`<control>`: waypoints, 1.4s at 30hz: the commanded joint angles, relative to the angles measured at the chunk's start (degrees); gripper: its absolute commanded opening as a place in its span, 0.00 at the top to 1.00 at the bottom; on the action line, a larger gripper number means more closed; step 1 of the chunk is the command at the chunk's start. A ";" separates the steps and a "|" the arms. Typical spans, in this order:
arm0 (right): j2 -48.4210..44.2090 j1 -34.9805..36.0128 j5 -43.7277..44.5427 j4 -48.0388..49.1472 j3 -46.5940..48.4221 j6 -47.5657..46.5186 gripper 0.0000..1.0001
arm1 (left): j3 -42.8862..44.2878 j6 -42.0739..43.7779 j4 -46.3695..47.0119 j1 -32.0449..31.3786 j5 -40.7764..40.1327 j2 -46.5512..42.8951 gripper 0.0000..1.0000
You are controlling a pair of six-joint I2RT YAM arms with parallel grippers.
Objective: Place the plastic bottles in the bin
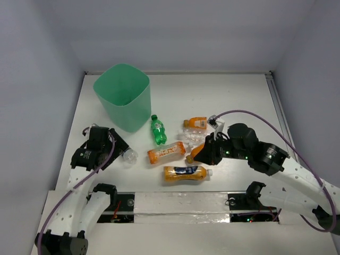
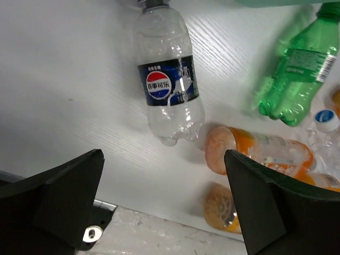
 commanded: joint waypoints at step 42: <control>40.20 17.26 14.60 -3.70 12.94 -16.49 0.10 | 10.50 4.56 6.14 -1.40 8.06 -1.84 0.57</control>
